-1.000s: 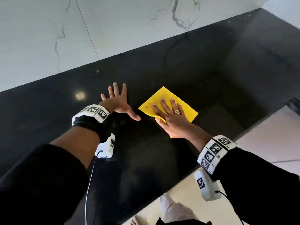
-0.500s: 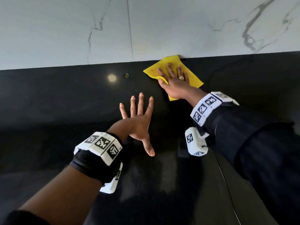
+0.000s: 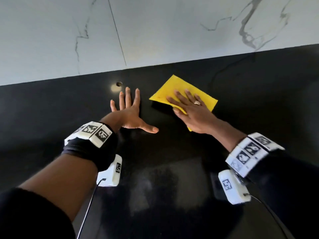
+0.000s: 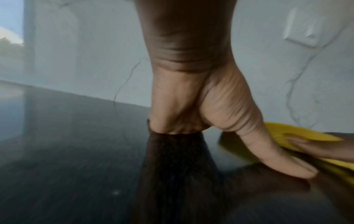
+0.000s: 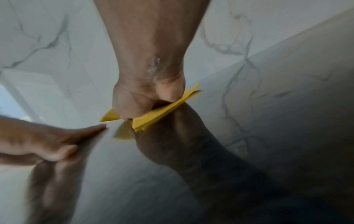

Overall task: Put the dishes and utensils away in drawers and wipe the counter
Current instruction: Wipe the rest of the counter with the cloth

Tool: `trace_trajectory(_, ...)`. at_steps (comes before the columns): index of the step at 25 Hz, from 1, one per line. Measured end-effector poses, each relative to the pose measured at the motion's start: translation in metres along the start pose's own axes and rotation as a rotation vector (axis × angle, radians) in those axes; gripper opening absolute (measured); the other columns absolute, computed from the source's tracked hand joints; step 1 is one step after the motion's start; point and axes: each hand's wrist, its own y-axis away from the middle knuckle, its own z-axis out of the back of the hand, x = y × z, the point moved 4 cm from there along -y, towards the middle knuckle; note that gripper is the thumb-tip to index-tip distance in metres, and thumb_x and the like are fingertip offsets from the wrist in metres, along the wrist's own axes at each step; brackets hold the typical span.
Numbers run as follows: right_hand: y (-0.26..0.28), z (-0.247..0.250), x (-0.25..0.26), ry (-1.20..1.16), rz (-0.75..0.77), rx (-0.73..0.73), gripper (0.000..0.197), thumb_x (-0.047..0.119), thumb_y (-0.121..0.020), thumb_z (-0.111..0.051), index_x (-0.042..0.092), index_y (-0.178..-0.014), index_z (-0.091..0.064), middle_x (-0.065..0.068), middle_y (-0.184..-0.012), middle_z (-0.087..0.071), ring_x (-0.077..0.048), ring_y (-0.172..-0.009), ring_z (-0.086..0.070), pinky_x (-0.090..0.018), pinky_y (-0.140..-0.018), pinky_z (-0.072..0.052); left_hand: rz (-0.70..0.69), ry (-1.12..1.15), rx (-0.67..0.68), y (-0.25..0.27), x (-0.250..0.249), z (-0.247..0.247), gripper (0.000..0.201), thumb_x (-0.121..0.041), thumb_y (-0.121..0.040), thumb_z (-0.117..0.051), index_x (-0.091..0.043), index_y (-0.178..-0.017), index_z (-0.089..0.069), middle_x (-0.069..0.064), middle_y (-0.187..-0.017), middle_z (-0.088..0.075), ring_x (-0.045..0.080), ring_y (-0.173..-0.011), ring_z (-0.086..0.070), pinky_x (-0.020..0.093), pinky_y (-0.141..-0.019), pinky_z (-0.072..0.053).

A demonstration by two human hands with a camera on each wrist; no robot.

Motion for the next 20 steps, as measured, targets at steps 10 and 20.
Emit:
trace_trajectory(10, -0.120, 0.025, -0.020, -0.138, -0.573, -0.128, 0.062, 0.052, -0.100, -0.015, 0.029, -0.156, -0.005, -0.013, -0.163, 0.009, -0.048, -0.146, 0.011, -0.063, -0.115, 0.007, -0.014, 0.005, -0.015, -0.014, 0.007, -0.007, 0.163, -0.082, -0.039, -0.076, -0.030, -0.143, 0.039, 0.001, -0.147, 0.049, 0.023, -0.133, 0.046, 0.056, -0.111, 0.024)
trace_trajectory(20, -0.030, 0.038, -0.096, -0.099, -0.331, -0.169, 0.060, 0.055, -0.101, -0.023, 0.030, -0.155, -0.015, -0.002, -0.165, -0.008, -0.029, -0.151, -0.004, -0.040, -0.121, -0.004, -0.025, 0.004, -0.031, -0.010, 0.009, -0.005, 0.169, -0.085, -0.036, -0.072, -0.017, -0.142, 0.040, -0.001, -0.148, 0.048, 0.021, -0.135, 0.044, 0.053, -0.112, 0.024)
